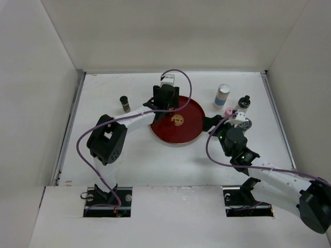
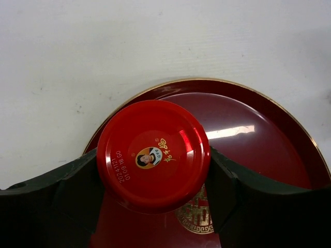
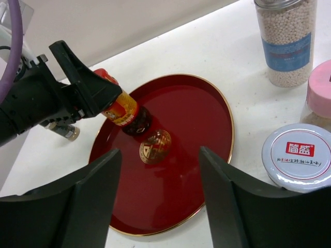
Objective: Organize the condiment bottles
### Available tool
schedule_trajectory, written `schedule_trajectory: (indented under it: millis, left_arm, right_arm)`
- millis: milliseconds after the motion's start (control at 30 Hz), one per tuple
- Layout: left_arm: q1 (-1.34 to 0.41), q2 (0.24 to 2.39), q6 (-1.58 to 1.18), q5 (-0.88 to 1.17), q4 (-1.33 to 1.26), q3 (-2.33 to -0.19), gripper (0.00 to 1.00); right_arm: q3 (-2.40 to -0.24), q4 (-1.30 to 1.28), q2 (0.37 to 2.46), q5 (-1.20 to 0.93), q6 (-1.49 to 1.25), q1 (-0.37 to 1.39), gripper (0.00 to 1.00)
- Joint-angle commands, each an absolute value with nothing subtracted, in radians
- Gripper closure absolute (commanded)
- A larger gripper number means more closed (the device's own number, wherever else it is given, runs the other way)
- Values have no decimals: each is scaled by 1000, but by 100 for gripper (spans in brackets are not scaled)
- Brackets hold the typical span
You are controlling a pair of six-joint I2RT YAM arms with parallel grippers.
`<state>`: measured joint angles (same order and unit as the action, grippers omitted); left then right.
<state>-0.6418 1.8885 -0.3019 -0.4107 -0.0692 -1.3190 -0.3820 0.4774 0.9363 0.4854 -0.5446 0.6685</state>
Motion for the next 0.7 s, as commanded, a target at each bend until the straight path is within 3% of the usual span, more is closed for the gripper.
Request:
schedule_trajectory:
  millis: [0, 167, 267, 333, 433, 500, 600, 667]
  left_arm:
    - [-639, 1845, -299, -446, -253, -1309, 55]
    - [-647, 1784, -294, -485, -311, -1234, 19]
    - [-653, 1691, -299, -524, -414, -1145, 6]
    - [-654, 1617, -316, -532, -509, -1076, 3]
    - [-666, 1528, -311, -535, -577, -1013, 0]
    - [-666, 1461, -317, -535, -592, -964, 0]
    - [-662, 1373, -328, -525, -627, -885, 0]
    - [-666, 1327, -353, -522, -630, -836, 2]
  right_arm:
    - [-385, 511, 931, 477, -548, 666, 29]
    - [-420, 486, 953, 489, -535, 651, 12]
    - [-507, 413, 991, 492, -520, 650, 15]
    - [-583, 368, 1034, 492, -512, 648, 26]
    - [-690, 325, 1101, 497, -480, 625, 59]
    - [-759, 282, 1138, 517, -454, 599, 69]
    - [-831, 241, 1183, 546, -427, 553, 67]
    - [-880, 216, 1218, 554, -385, 507, 51]
